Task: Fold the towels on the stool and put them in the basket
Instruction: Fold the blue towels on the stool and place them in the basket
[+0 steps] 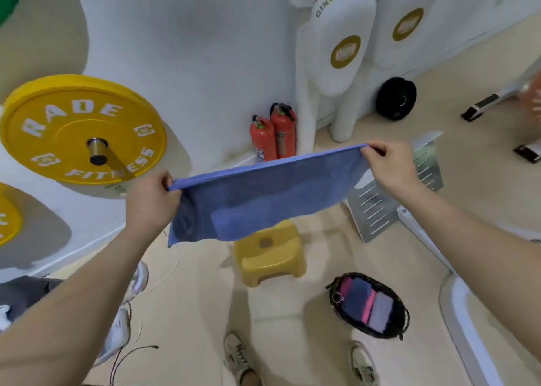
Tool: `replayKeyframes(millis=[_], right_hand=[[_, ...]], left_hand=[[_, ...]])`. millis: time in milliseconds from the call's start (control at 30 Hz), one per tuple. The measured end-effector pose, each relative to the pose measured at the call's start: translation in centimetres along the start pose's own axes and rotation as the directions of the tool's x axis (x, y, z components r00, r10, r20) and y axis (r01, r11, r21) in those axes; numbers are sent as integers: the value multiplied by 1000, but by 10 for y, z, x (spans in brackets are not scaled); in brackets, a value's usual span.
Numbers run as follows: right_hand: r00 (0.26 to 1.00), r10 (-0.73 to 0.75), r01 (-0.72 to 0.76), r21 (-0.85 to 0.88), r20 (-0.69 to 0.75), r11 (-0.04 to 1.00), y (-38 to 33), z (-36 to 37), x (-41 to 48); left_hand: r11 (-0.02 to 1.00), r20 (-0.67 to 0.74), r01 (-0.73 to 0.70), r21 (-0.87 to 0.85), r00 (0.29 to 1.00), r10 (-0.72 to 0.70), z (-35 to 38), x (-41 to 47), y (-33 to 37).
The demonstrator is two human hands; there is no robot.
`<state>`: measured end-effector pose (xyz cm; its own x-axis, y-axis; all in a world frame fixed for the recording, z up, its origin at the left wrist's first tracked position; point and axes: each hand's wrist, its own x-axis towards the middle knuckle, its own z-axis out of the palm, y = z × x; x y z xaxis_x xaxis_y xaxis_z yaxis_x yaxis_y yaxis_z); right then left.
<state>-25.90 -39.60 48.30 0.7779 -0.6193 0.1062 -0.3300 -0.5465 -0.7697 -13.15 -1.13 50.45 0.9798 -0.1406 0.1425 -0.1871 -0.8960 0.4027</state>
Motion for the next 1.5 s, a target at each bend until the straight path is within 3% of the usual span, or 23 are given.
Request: replayKeyframes(millis=[133,267,400,500,600,633,733,767,834,867,934,1034,1100,1167,1334,1500], right_hand=[[996,18,-28,-121,-87,992,-4,42,-23],[992,117,-123,-125,-56,984,24,90,-56],[991,132,-132,-158,-6,979,102,186,-67],[963,252,-230,-201,93,952,207,284,-99],[914,392,-361,-232,103,903,304,361,-136],[882,469,-451,-211,42,867,327,379,-142],[764,641,-644,-15,-79,765,374,419,-146],[727,681,-679,59,-86,732,384,429,-145],[659,750,-741,123,-50,660,403,445,-143],[612,791,-783,135,-6,607,408,450,-141],[567,815,-821,156,121,549,416,458,-135],[674,700,-735,124,234,666,418,468,-114],[713,617,-690,180,332,701,412,469,-91],[683,577,-706,200,448,680,414,463,-71],[677,526,-673,145,514,725,438,420,-75],[622,661,-783,316,418,536,485,368,-130]], left_hand=[[999,70,-3,-50,998,6,15,39,-25],[990,138,-60,-127,987,78,51,50,-49],[984,246,-175,-14,954,173,175,42,-135],[952,442,-280,119,874,202,300,10,-215],[944,673,-320,84,716,183,398,-27,-284],[962,722,-270,34,672,163,425,-37,-303],[986,811,138,-98,585,-2,488,-56,-344],[956,822,263,-130,568,-44,502,-58,-347],[870,752,424,-251,651,-101,525,-55,-349],[803,699,491,-337,702,-136,532,-51,-345],[615,695,614,-495,704,-145,545,-39,-325],[503,719,623,-600,695,-4,560,-27,-289],[505,688,594,-626,726,-1,567,-18,-267],[540,690,571,-618,724,24,577,-6,-256],[630,711,504,-590,694,111,593,6,-215],[709,760,442,-549,618,203,609,-30,-149]])
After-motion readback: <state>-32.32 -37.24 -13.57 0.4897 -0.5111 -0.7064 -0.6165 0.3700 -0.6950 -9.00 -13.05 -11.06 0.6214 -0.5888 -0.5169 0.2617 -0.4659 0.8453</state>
